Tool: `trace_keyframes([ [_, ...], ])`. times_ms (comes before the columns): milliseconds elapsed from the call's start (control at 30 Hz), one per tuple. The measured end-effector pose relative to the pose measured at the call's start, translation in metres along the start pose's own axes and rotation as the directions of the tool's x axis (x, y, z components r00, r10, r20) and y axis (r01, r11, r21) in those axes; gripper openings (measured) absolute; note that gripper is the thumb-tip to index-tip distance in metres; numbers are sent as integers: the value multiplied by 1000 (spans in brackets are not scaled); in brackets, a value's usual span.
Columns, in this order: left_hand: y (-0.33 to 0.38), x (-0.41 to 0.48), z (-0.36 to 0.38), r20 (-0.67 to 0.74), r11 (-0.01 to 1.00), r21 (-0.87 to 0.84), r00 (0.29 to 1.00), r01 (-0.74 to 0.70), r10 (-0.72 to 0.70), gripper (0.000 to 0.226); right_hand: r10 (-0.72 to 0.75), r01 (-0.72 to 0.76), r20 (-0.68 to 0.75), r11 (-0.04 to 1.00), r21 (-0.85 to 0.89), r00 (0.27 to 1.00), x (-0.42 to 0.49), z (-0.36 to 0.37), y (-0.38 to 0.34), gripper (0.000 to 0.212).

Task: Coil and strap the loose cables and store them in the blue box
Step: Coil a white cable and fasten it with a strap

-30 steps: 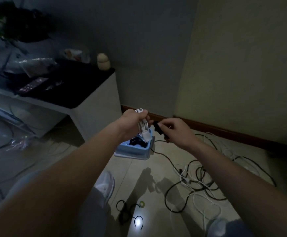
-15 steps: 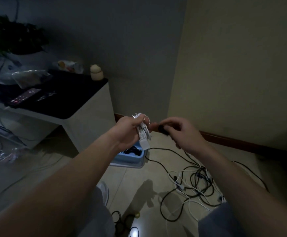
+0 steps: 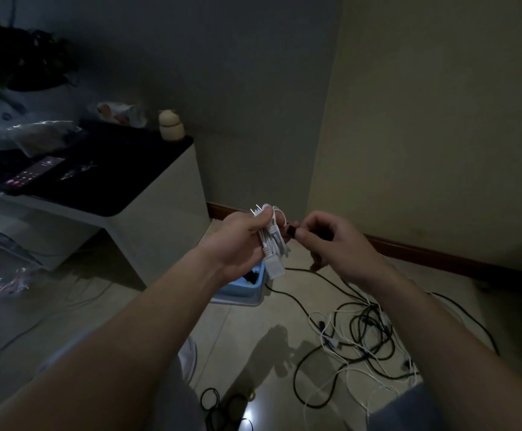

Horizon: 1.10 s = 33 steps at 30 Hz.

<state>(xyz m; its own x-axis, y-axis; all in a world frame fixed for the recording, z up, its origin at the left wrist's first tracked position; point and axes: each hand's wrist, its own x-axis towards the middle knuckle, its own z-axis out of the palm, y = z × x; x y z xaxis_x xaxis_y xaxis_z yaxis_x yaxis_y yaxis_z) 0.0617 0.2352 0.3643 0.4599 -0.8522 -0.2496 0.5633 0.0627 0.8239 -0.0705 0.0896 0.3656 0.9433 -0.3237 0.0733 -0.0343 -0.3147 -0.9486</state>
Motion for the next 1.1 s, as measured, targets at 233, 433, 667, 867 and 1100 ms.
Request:
trace_keyframes([
  [233,-1,-2,-1,-47,1000,-15,999,-7,6,38,-5,2,-104,1000,-26,995,-1,-1,3,20],
  [433,-3,-8,6,-7,999,-49,1000,5,-5,38,-83,30,-253,978,-205,964,-3,1,-1,10],
  [667,-8,-7,13,-9,999,-47,1000,12,-12,35,-112,-79,-480,929,-361,870,-4,7,-6,19],
  [867,-10,-5,21,44,998,-37,997,57,-55,45,-88,-121,-453,903,-412,887,-5,21,-8,19],
  [1100,-12,-3,20,69,999,-20,996,50,-48,39,57,-126,-325,973,-195,944,-6,16,-8,17],
])
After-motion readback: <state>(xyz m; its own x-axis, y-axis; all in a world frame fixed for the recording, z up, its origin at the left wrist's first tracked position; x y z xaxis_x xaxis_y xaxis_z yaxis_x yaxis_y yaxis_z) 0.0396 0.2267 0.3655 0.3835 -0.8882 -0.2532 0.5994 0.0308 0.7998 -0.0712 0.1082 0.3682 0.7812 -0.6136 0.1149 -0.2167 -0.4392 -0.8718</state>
